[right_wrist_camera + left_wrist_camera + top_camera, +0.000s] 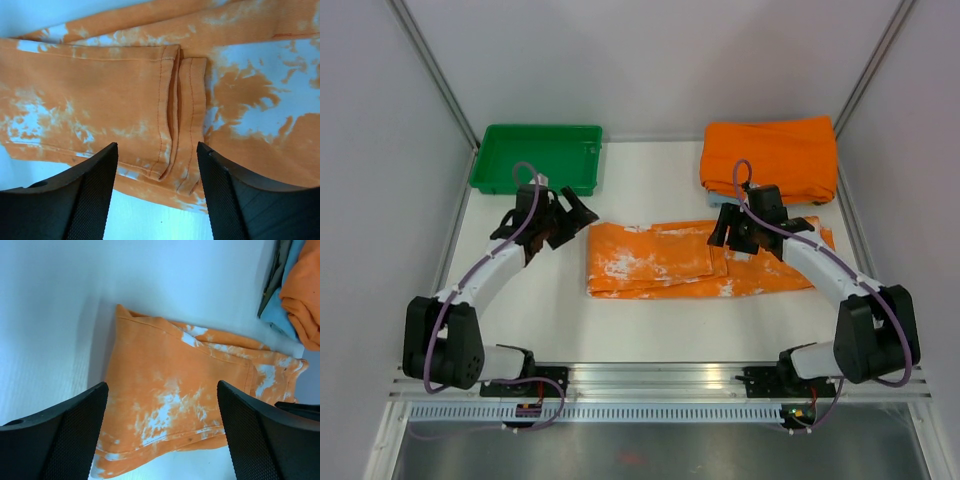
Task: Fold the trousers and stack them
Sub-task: Fold the trousers
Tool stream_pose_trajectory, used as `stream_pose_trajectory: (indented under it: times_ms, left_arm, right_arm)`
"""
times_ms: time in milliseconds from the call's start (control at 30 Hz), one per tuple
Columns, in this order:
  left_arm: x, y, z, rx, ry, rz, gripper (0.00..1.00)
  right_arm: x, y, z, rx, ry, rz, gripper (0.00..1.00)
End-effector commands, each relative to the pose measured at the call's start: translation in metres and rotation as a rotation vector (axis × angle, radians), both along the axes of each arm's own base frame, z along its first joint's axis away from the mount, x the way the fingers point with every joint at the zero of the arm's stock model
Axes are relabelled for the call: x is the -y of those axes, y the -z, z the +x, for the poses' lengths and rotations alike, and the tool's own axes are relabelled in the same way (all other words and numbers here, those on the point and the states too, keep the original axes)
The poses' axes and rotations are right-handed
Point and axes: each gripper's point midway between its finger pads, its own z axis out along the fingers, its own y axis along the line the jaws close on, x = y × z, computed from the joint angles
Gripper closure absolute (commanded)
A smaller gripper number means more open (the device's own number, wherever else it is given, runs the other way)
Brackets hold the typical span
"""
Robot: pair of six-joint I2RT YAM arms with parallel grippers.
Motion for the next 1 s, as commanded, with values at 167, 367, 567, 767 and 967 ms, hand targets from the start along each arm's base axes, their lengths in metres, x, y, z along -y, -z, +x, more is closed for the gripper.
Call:
stream_pose_trajectory:
  times_ms: [167,367,567,767,967]
  left_arm:
    - [0.011,0.028,-0.015,-0.085,0.141,-0.113,0.24]
    - [0.021,0.047,-0.029,-0.11,0.223,-0.146,0.25]
    - [0.013,0.073,-0.038,-0.145,0.202,-0.106,0.23]
    - [-0.001,0.097,-0.039,-0.198,0.163,-0.025,0.25]
    - [0.002,0.112,-0.039,-0.212,0.188,-0.025,0.35]
  right_arm:
    - [-0.021,0.006,0.037,0.06,-0.001,-0.068,0.63]
    - [-0.045,0.021,0.035,0.031,-0.046,-0.03,0.71]
    - [-0.04,0.043,0.023,-0.016,-0.048,-0.061,0.81]
    - [-0.033,0.067,0.011,-0.062,-0.03,-0.079,0.83]
    - [-0.031,0.071,0.009,-0.066,-0.027,-0.094,0.84]
